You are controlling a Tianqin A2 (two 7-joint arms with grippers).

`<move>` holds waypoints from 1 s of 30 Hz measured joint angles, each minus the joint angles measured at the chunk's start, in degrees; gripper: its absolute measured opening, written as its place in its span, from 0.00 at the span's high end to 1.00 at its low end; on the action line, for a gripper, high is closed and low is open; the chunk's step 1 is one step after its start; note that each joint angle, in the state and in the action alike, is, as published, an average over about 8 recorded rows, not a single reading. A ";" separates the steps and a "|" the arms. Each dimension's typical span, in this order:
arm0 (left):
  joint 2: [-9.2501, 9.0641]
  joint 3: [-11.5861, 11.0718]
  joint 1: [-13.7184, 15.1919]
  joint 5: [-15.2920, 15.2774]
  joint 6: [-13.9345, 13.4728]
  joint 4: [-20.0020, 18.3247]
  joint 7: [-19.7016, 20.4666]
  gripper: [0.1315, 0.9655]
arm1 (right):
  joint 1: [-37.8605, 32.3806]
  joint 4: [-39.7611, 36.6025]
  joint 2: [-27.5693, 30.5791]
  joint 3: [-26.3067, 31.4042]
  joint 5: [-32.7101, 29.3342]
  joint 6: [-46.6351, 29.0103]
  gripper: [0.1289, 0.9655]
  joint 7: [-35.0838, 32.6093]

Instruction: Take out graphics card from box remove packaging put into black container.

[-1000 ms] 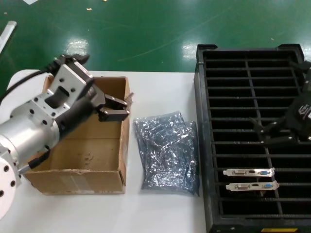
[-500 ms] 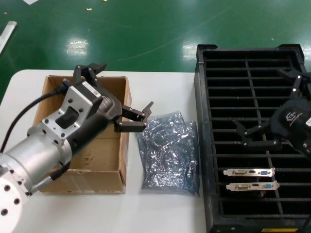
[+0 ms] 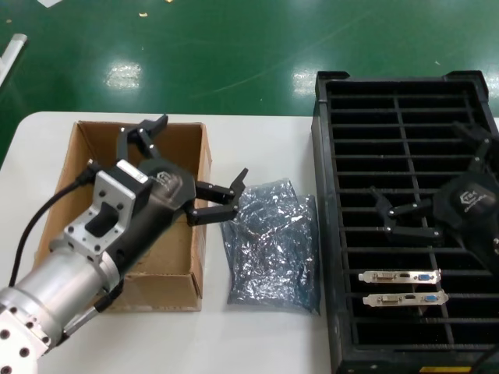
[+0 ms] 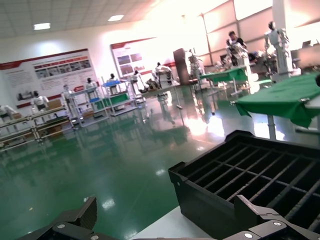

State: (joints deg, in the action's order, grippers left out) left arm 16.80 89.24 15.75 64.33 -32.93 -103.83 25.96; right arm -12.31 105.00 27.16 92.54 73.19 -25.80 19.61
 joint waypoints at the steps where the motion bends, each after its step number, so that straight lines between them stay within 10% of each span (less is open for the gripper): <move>1: 0.01 0.06 -0.40 0.99 0.84 0.31 -0.66 0.00 | 0.32 -0.34 -0.26 -0.02 0.77 0.66 0.00 -0.50; 30: 0.31 1.93 -12.43 30.64 26.00 9.60 -20.50 0.00 | 9.72 -10.53 -7.87 -0.68 23.66 20.38 0.00 -15.48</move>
State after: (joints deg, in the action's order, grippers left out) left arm 17.11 91.16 3.31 94.97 -6.93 -94.23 5.46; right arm -2.58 94.47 19.29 91.85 96.85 -5.42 4.12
